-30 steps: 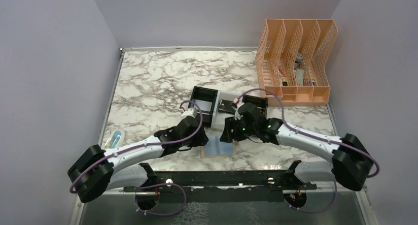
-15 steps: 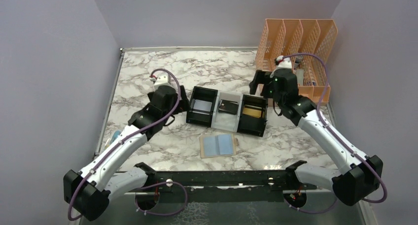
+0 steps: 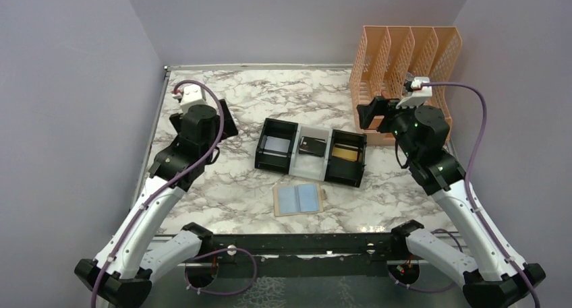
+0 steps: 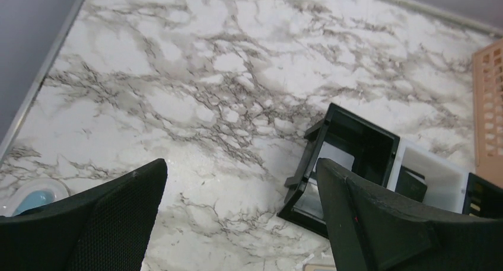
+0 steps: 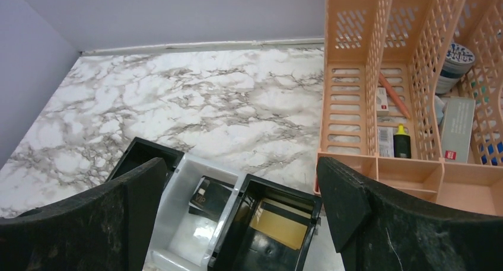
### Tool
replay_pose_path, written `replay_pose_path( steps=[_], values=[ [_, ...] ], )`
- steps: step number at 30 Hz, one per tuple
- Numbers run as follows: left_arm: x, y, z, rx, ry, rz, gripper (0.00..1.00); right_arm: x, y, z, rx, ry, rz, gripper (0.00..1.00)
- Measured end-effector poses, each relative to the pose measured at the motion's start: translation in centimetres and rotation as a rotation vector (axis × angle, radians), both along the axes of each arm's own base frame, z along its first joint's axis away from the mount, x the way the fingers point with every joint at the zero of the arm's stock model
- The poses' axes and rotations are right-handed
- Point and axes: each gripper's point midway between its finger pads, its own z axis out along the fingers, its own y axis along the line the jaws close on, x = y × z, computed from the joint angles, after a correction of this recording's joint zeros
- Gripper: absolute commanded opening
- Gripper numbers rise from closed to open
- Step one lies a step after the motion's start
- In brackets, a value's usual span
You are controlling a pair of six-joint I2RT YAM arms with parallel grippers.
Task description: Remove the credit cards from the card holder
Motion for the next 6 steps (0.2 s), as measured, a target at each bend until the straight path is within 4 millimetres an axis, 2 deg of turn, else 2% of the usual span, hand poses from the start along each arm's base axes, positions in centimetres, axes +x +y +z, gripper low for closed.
replay_pose_path(
  steps=[3,6],
  values=[
    [-0.4,1.0,2.7,-0.007,-0.071,0.034,0.99,-0.1,0.3,0.4,-0.005,-0.017,0.022,1.00],
    [-0.6,1.7,4.7,-0.011,-0.122,0.060,0.99,0.2,0.4,-0.3,-0.019,0.003,0.026,1.00]
  ],
)
